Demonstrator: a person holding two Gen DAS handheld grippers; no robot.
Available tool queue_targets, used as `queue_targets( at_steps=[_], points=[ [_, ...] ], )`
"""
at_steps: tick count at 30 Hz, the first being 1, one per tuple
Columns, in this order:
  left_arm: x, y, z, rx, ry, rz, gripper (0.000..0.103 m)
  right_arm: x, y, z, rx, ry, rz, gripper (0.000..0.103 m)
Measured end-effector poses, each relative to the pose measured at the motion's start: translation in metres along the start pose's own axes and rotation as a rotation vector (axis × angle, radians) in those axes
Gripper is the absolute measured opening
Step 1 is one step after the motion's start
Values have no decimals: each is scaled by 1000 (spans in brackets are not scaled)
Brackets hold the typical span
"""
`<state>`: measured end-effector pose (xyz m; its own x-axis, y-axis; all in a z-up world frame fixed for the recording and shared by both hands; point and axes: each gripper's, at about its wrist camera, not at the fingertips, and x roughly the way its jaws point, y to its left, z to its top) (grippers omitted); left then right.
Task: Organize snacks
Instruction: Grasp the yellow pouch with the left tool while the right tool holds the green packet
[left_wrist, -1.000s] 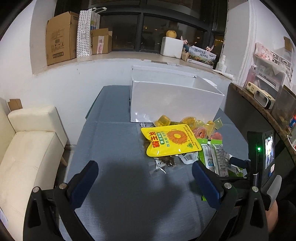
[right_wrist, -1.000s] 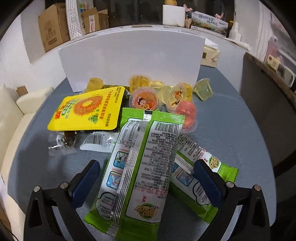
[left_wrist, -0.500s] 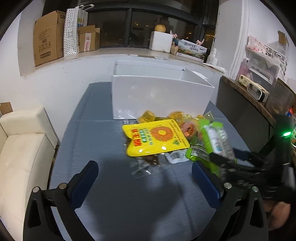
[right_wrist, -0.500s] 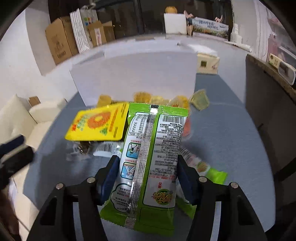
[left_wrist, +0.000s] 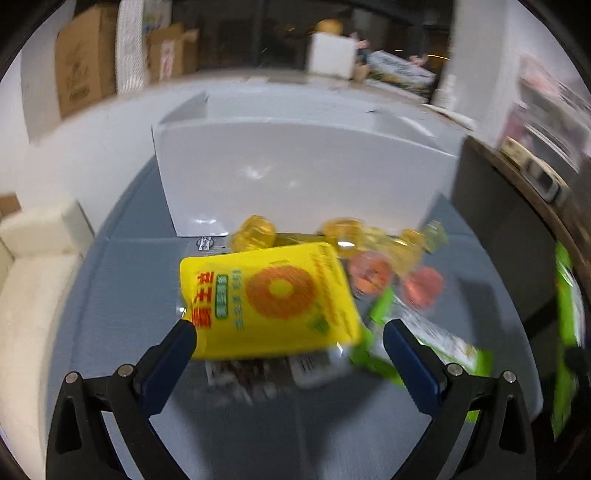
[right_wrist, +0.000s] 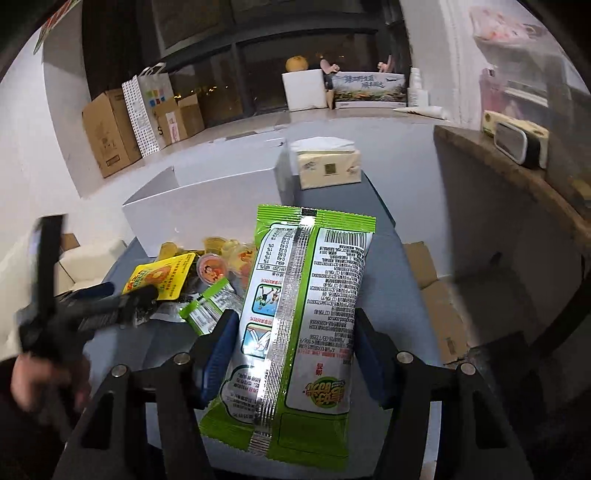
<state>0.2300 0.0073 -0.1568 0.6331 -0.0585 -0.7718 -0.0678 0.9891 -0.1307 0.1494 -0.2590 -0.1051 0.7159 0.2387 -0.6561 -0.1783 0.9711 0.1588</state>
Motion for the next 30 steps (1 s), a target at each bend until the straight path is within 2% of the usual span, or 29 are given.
queue_targets(
  at_steps=[3, 9, 12, 14, 16, 17, 19, 20, 21, 22, 25, 30],
  points=[
    [20, 4, 11, -21, 24, 12, 103, 2, -6, -2, 19, 4, 14, 66],
    [31, -8, 19, 32, 22, 75, 103, 8, -8, -2, 18, 11, 38, 66],
    [29, -18, 6, 93, 36, 126, 103, 8, -7, -4, 15, 9, 52, 66],
    [33, -23, -6, 126, 47, 132, 103, 8, -8, -5, 21, 8, 57, 66],
    [35, -27, -15, 160, 29, 152, 102, 12, -8, -5, 21, 16, 61, 66],
    [33, -28, -16, 164, 13, 147, 99, 13, -7, -5, 20, 19, 63, 66],
    [23, -29, -15, 150, -14, 115, 67, 12, -6, -5, 16, 17, 62, 66],
    [18, -31, -11, 153, -28, 109, 57, 13, -8, -4, 15, 17, 61, 66],
    [14, -33, -8, 158, -41, 115, 38, 13, -8, -4, 17, 17, 59, 66],
    [11, -34, -7, 162, -48, 120, 35, 13, -8, -4, 17, 17, 58, 66],
    [4, -34, -6, 165, -62, 80, 35, 13, -8, -4, 15, 15, 57, 66],
    [5, -22, -8, 134, -53, 78, 33, 15, -4, -4, 2, 21, 60, 66]
  ],
)
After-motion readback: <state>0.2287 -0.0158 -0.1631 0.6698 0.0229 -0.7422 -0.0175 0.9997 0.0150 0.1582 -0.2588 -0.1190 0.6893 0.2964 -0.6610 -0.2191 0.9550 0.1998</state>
